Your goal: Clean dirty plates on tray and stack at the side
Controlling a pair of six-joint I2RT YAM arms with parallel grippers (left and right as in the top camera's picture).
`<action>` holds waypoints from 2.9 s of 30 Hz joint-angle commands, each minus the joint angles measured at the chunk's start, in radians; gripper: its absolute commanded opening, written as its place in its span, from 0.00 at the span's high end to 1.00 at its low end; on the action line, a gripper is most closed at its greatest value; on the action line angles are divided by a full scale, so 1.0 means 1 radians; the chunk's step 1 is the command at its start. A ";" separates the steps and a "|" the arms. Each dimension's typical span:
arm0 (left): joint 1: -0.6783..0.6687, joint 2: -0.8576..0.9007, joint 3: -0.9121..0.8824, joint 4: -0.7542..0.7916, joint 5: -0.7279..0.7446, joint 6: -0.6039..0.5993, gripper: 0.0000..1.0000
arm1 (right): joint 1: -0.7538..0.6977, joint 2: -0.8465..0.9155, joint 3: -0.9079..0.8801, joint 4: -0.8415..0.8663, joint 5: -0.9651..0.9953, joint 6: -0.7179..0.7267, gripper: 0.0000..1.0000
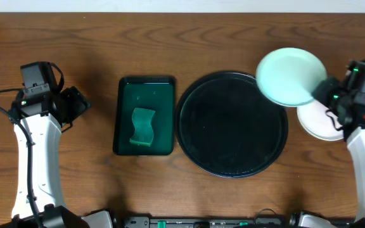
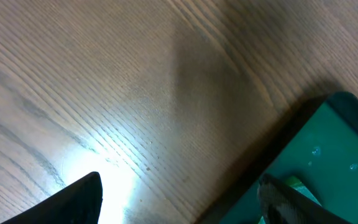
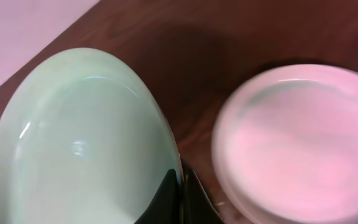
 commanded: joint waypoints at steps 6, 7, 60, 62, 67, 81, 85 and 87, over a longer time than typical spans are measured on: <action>0.004 -0.003 0.015 -0.003 -0.005 -0.001 0.20 | -0.171 -0.019 0.011 -0.015 -0.010 0.014 0.99; 0.004 -0.003 0.015 -0.003 -0.005 -0.002 0.20 | -0.187 -0.019 0.011 -0.018 -0.009 0.014 0.99; 0.004 -0.004 0.015 -0.003 -0.005 -0.002 0.20 | -0.095 0.270 -0.026 0.037 -0.040 -0.336 0.40; 0.004 -0.004 0.015 -0.003 -0.006 -0.001 0.20 | -0.052 0.270 -0.026 0.043 -0.011 -0.372 0.40; 0.004 -0.003 0.015 -0.003 -0.005 -0.002 0.20 | 0.006 0.270 -0.026 0.043 0.055 -0.411 0.39; 0.004 -0.003 0.015 -0.003 -0.005 -0.002 0.20 | 0.010 0.270 -0.026 0.042 0.056 -0.410 0.01; 0.004 -0.003 0.015 -0.003 -0.005 -0.001 0.20 | 0.010 0.270 -0.026 0.042 0.056 -0.410 0.01; 0.004 -0.003 0.015 -0.003 -0.006 -0.002 0.20 | 0.010 0.270 -0.026 0.042 0.056 -0.410 0.01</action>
